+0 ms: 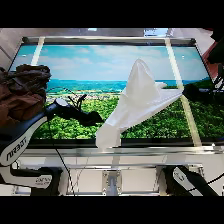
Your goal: Fold the shirts.
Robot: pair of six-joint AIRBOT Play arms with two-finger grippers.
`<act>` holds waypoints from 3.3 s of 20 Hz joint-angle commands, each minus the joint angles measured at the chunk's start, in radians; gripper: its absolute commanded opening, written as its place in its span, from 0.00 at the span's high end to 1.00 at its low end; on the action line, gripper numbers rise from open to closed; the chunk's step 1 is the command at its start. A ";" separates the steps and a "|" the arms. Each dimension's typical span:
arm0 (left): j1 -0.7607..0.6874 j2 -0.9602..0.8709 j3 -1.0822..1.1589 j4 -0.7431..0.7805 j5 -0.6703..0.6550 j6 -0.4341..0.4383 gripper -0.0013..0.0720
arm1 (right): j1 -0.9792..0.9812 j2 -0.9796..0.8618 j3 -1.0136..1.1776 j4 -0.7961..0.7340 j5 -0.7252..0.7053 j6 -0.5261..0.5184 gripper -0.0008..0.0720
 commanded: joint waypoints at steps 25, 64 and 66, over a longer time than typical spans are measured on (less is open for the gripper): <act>0.415 0.603 0.575 -0.533 -0.103 0.321 0.97 | 0.000 0.335 0.638 -0.236 0.138 -0.011 0.96; 0.593 0.276 0.575 0.636 -0.256 0.122 0.19 | -0.195 -0.090 0.389 -0.266 0.120 -0.126 0.46; 0.614 0.274 0.413 0.560 -0.197 0.222 0.19 | -0.239 -0.040 0.241 -0.177 0.100 -0.156 0.46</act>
